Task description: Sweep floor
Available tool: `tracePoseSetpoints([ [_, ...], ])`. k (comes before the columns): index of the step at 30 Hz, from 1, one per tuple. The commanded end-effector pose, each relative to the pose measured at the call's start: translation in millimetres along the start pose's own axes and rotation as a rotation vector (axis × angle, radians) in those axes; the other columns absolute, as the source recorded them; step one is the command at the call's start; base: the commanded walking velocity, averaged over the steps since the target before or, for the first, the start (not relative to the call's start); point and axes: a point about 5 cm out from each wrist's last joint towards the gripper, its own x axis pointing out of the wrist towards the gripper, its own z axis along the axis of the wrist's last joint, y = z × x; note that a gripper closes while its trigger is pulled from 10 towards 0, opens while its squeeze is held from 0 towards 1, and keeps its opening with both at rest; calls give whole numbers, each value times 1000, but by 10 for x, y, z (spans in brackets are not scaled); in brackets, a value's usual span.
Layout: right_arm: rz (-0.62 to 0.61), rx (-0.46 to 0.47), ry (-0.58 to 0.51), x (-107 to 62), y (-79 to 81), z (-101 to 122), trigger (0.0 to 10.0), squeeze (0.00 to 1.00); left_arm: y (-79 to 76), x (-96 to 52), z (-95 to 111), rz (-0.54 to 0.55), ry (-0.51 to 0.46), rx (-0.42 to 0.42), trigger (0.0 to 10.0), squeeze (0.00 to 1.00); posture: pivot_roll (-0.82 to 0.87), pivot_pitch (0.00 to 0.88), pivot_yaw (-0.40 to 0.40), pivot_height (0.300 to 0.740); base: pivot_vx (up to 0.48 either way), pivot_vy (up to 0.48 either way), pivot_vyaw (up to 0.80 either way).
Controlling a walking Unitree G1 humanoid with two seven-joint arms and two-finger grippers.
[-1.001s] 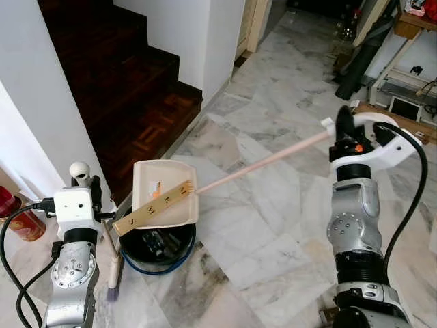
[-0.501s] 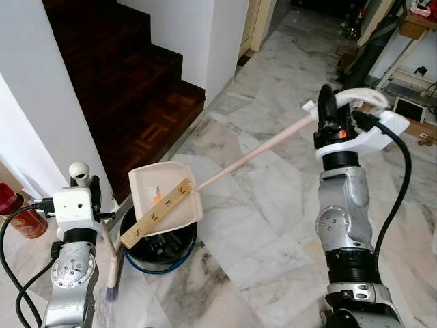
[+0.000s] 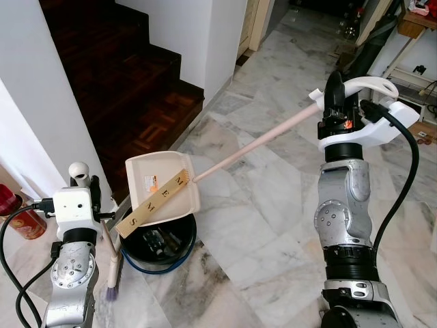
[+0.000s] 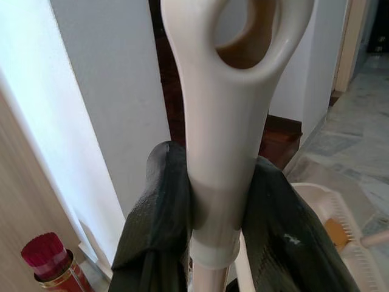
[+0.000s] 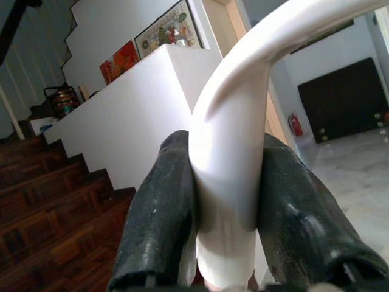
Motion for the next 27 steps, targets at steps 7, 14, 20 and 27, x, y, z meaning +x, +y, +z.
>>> tracePoseSetpoints([
  [7,155,-89,-191,99,335,382,10000,0,-23,13,114,-2,-65,-1,10000,0,172,120,-128,740,0,0,0],
  [14,204,-102,-217,81,470,423,10000,0,-20,17,119,-2,-69,-2,10000,0,172,118,-129,740,0,0,0],
  [20,267,-103,-232,2,645,440,10000,0,-26,15,121,-2,-71,-4,10000,0,172,116,-131,740,0,0,0],
  [27,347,-102,-235,-86,837,428,10000,0,-28,13,119,-3,-71,-7,10000,0,170,115,-133,740,0,0,0],
])
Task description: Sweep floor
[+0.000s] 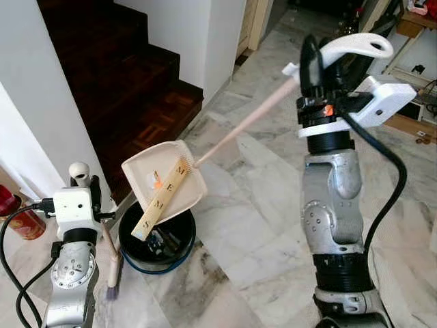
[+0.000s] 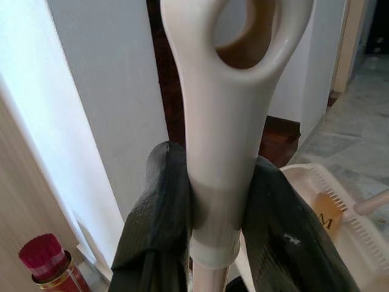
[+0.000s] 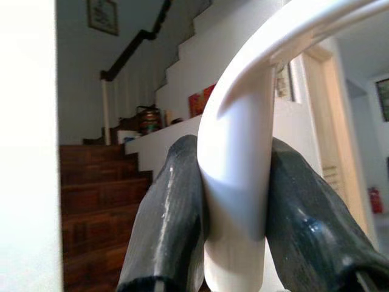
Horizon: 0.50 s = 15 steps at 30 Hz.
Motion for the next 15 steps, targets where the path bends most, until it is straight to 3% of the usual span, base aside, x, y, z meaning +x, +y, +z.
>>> tracePoseSetpoints([
  [1,32,-12,-104,49,75,208,10000,0,-24,14,117,-2,-70,-6,10000,0,169,114,-133,740,0,0,0],
  [15,71,-41,-143,53,222,293,10000,0,-41,10,118,-9,-72,-5,10000,0,168,115,-136,740,0,0,0],
])
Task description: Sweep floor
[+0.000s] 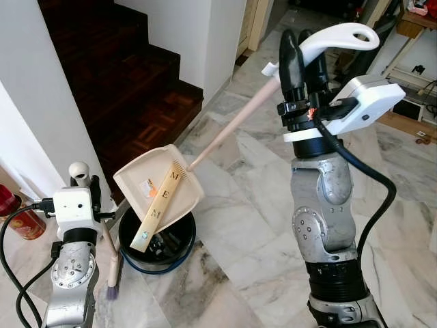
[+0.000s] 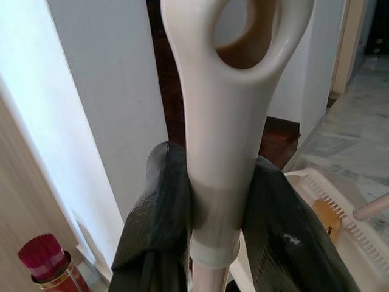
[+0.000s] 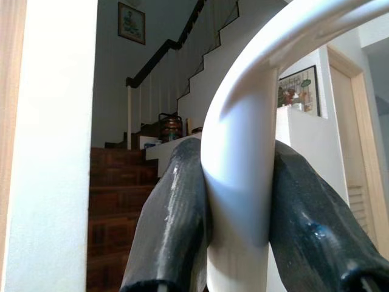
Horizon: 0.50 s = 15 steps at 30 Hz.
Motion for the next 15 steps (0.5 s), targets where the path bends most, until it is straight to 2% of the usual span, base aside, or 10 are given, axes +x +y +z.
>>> tracePoseSetpoints([
  [1,12,-31,-118,42,28,235,10000,0,-38,11,118,-10,-72,-2,10000,0,168,115,-136,740,0,0,0],
  [7,20,-66,-137,55,47,271,10000,0,-47,7,120,-14,-74,0,10000,0,167,117,-136,740,0,0,0],
  [8,43,-124,-166,60,85,315,10000,0,-48,7,120,-15,-75,1,10000,0,166,118,-136,740,0,0,0],
  [11,60,-193,-205,61,126,369,10000,0,-51,7,122,-17,-76,2,10000,0,165,119,-136,740,0,0,0],
  [15,70,-198,-215,62,163,380,10000,0,-55,7,123,-20,-76,4,10000,0,165,119,-136,740,0,0,0],
])
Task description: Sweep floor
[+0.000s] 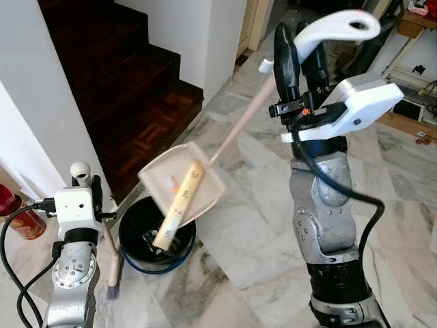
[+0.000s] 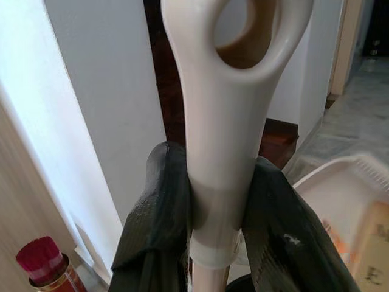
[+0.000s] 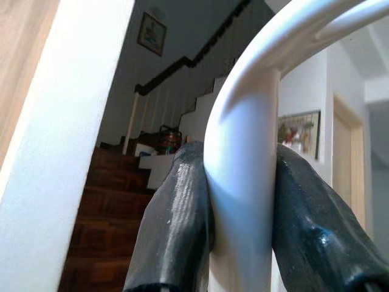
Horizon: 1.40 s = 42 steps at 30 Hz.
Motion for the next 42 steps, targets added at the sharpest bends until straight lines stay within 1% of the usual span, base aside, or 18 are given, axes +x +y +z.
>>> tracePoseSetpoints([
  [1,-4,-8,-134,60,5,240,10000,0,-43,11,114,-15,-67,3,10000,0,167,119,-136,740,0,0,0],
  [12,-30,-10,-143,58,10,255,10000,0,-46,12,121,-16,-71,5,10000,0,165,119,-138,740,0,0,0],
  [23,1,-110,-183,65,44,315,10000,0,-49,5,124,-15,-76,8,10000,0,165,119,-140,740,0,0,0],
  [25,29,-138,-196,59,97,328,10000,0,-53,4,124,-15,-78,9,10000,0,164,119,-140,740,0,0,0],
  [35,23,-155,-205,57,100,338,10000,0,-67,6,130,-21,-83,18,10000,0,164,117,-142,740,0,0,0],
  [42,19,-223,-244,58,116,384,10000,0,-76,6,133,-22,-87,22,10000,0,163,114,-145,740,0,0,0],
])
